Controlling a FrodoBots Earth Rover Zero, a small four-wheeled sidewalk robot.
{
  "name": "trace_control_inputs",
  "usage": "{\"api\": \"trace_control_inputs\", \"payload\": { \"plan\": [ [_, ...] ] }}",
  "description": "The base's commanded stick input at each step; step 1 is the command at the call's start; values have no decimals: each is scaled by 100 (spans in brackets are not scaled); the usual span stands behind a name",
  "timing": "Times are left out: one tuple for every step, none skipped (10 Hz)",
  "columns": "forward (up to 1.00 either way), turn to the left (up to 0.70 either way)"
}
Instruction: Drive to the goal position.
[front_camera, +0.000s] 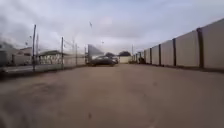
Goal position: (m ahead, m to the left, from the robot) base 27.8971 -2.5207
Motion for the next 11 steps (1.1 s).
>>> {"api": "trace_control_inputs", "payload": {
  "plan": [
    [50,0],
    [50,0],
    [50,0],
    [50,0],
    [50,0],
    [50,0],
    [50,0],
    [50,0],
    [50,0],
    [50,0],
    [50,0]
  ]
}}
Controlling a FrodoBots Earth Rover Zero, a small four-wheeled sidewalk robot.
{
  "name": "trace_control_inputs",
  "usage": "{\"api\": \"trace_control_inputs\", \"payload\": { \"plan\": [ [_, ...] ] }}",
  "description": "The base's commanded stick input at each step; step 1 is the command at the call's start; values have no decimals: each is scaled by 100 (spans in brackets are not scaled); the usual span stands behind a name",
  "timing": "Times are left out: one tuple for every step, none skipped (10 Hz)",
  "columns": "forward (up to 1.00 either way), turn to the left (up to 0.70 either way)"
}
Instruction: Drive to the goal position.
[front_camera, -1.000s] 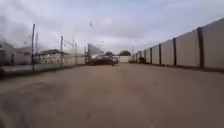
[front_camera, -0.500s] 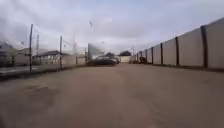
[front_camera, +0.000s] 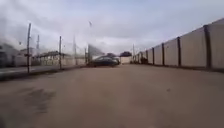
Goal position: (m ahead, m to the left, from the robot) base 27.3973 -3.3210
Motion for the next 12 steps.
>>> {"api": "trace_control_inputs", "payload": {
  "plan": [
    [50,0],
    [50,0],
    [50,0],
    [50,0],
    [50,0],
    [50,0],
    [50,0],
    [50,0],
    [50,-9],
    [50,-31],
    [50,-50],
    [50,-50]
  ]
}}
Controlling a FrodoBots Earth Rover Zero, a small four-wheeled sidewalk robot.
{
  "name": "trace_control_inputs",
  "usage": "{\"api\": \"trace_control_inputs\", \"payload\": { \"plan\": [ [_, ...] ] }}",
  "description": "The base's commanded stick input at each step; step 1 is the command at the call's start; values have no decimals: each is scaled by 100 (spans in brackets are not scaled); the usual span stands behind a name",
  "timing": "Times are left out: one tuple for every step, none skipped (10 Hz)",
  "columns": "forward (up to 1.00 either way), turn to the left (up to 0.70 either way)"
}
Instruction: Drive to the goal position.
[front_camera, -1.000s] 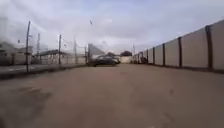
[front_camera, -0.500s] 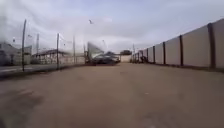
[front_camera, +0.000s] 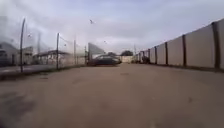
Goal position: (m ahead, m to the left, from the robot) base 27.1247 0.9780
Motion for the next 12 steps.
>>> {"api": "trace_control_inputs", "payload": {
  "plan": [
    [50,-50],
    [50,-16],
    [50,0],
    [50,0],
    [50,0],
    [50,0],
    [50,0],
    [50,0],
    [50,0],
    [50,0],
    [50,0],
    [50,0]
  ]
}}
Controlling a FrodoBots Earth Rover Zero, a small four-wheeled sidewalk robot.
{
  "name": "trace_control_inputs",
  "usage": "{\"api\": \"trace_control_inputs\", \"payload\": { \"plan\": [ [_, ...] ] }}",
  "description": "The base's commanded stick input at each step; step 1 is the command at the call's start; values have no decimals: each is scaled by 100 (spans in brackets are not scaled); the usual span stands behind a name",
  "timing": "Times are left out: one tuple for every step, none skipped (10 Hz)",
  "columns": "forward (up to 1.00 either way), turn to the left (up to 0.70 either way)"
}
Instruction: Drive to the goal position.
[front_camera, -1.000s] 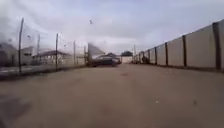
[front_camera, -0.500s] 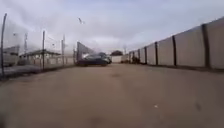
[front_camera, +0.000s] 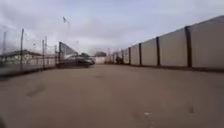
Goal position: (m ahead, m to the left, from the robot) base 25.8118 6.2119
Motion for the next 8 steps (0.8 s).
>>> {"api": "trace_control_inputs", "payload": {
  "plan": [
    [50,0],
    [50,0],
    [50,0],
    [50,0],
    [50,0],
    [50,0],
    [50,0],
    [50,0]
  ]
}}
